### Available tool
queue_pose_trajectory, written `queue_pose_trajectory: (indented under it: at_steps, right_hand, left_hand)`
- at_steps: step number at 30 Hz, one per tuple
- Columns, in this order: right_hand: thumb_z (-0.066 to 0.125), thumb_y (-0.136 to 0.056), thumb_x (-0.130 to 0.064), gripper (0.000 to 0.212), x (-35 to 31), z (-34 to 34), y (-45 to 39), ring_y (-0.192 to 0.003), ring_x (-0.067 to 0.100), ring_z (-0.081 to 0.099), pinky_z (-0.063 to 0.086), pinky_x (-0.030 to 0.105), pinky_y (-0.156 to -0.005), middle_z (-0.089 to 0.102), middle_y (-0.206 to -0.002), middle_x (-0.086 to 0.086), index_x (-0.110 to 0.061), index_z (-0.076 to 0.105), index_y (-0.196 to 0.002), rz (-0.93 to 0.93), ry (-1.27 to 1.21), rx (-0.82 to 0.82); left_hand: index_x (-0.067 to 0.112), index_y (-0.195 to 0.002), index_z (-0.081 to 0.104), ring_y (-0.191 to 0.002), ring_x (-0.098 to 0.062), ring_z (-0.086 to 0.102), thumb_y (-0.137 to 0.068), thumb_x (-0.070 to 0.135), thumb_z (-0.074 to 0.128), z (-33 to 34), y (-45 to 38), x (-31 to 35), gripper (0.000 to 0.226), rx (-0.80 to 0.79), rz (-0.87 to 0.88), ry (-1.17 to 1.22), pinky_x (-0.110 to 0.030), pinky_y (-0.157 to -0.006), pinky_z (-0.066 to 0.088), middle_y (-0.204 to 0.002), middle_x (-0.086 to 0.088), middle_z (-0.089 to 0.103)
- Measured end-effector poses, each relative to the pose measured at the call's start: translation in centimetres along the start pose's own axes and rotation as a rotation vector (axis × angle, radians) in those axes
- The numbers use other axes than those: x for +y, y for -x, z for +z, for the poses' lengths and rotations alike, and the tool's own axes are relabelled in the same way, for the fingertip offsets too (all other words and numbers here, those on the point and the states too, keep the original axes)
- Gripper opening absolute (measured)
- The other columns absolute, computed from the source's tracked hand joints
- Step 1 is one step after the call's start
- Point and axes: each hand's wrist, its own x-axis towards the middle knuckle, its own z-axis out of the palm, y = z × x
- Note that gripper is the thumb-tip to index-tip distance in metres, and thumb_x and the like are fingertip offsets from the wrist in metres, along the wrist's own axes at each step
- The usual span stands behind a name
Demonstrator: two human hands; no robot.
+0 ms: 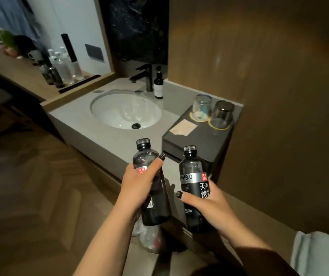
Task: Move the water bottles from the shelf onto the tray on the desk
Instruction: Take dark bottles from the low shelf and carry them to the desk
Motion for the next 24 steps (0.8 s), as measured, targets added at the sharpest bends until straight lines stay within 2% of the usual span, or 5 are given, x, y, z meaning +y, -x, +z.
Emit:
queue_pose_trajectory:
  at_steps: [4,11,15,19,24]
  right_hand:
    - [0.085,-0.062,-0.028,0.047,-1.2,8.0,-1.5,-0.079,0.01,0.069,0.051,0.023,-0.066,0.072,-0.089,-0.002,-0.026,0.06,-0.101,-0.012,0.015,-0.046]
    - [0.082,-0.066,-0.027,0.043,-4.0,18.6,-4.8,-0.089,0.025,0.069,0.056,0.04,-0.081,0.072,-0.096,0.01,-0.019,0.062,-0.104,-0.012,-0.073,-0.076]
    - [0.082,-0.068,-0.022,0.039,-5.4,23.0,-7.3,-0.073,0.016,0.068,0.057,0.031,-0.07,0.07,-0.084,0.005,-0.016,0.062,-0.101,-0.015,-0.048,-0.144]
    - [0.077,-0.069,-0.017,0.03,-6.5,27.3,-10.9,-0.068,0.016,0.065,0.056,0.033,-0.069,0.067,-0.079,0.003,-0.018,0.06,-0.095,-0.01,0.005,-0.192]
    - [0.072,-0.06,-0.026,0.041,-8.5,32.1,-16.4,-0.069,0.02,0.065,0.057,0.039,-0.068,0.066,-0.081,0.006,-0.018,0.058,-0.098,-0.026,0.084,-0.181]
  left_hand:
    - [0.01,-0.081,0.064,-0.064,-0.024,0.064,-0.071,0.018,0.08,-7.3,-2.2,1.1,0.021,-0.014,-0.065,0.127,-0.037,-0.066,0.058,-0.072,-0.012,0.064]
    - [-0.003,-0.085,0.061,-0.063,-0.025,0.065,-0.071,-0.01,0.069,-17.9,-5.0,2.8,0.017,0.016,-0.203,0.357,-0.039,-0.069,0.059,-0.071,-0.018,0.063]
    - [-0.002,-0.084,0.062,-0.066,-0.025,0.066,-0.073,-0.009,0.067,-22.0,-6.8,3.3,0.014,0.076,-0.183,0.399,-0.043,-0.077,0.057,-0.074,-0.018,0.064]
    - [0.002,-0.086,0.063,-0.071,-0.028,0.066,-0.075,-0.002,0.069,-26.1,-10.2,4.1,0.013,0.168,-0.154,0.314,-0.041,-0.078,0.054,-0.077,-0.017,0.065]
    - [0.005,-0.093,0.058,-0.074,-0.03,0.066,-0.075,0.001,0.07,-30.8,-15.7,5.7,0.022,0.154,-0.075,0.141,-0.042,-0.071,0.057,-0.082,-0.016,0.064]
